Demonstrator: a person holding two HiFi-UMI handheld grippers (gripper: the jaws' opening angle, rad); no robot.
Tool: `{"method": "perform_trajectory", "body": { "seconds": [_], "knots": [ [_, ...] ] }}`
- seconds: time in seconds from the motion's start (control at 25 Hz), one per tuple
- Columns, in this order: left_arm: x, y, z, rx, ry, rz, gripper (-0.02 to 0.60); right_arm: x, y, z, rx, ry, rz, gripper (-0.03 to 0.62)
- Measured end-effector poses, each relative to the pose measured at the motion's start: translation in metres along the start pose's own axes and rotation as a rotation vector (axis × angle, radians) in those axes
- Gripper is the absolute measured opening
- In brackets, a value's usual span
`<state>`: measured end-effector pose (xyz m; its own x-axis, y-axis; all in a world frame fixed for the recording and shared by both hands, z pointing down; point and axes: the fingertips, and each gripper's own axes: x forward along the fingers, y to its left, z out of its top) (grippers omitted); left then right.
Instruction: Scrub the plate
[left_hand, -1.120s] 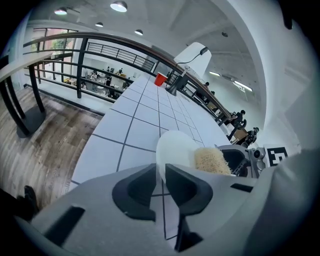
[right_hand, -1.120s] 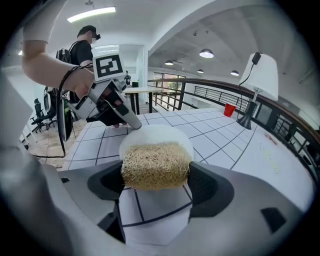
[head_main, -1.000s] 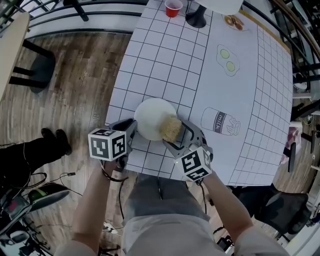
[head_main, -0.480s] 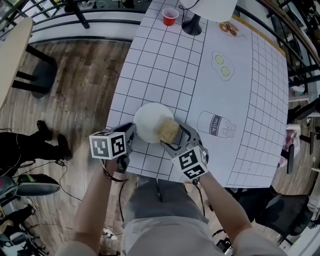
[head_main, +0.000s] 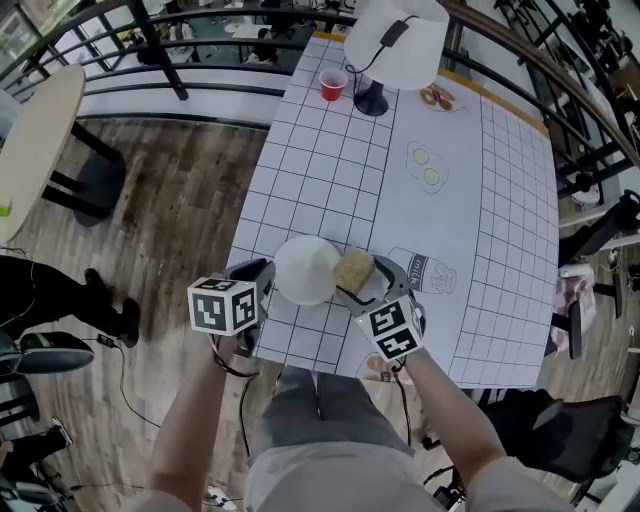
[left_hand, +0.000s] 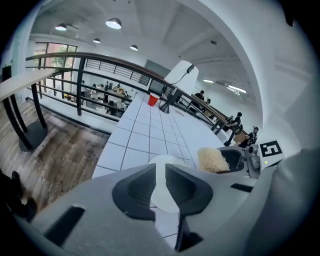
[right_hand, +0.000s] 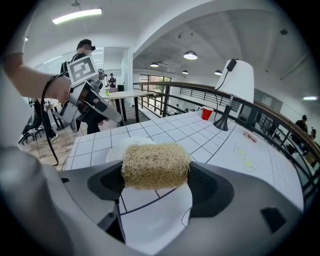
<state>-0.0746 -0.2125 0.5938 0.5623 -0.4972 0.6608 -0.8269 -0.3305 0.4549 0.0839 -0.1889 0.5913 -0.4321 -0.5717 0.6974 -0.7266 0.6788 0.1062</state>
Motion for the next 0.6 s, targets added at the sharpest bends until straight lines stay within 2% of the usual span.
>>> {"method": "perform_trajectory", "body": {
  "seconds": [0.2, 0.4, 0.6],
  "knots": [
    [-0.034, -0.01, 0.022, -0.035, -0.095, 0.011, 0.066, -0.024, 0.001, 0.036, -0.082, -0.049, -0.009, 0.373],
    [-0.065, -0.03, 0.045, 0.081, -0.136, 0.024, 0.051, -0.055, -0.008, 0.083, -0.137, -0.137, -0.067, 0.373],
    [-0.106, -0.052, 0.092, 0.16, -0.247, 0.028, 0.028, -0.094, -0.012, 0.145, -0.167, -0.268, -0.103, 0.373]
  ]
}}
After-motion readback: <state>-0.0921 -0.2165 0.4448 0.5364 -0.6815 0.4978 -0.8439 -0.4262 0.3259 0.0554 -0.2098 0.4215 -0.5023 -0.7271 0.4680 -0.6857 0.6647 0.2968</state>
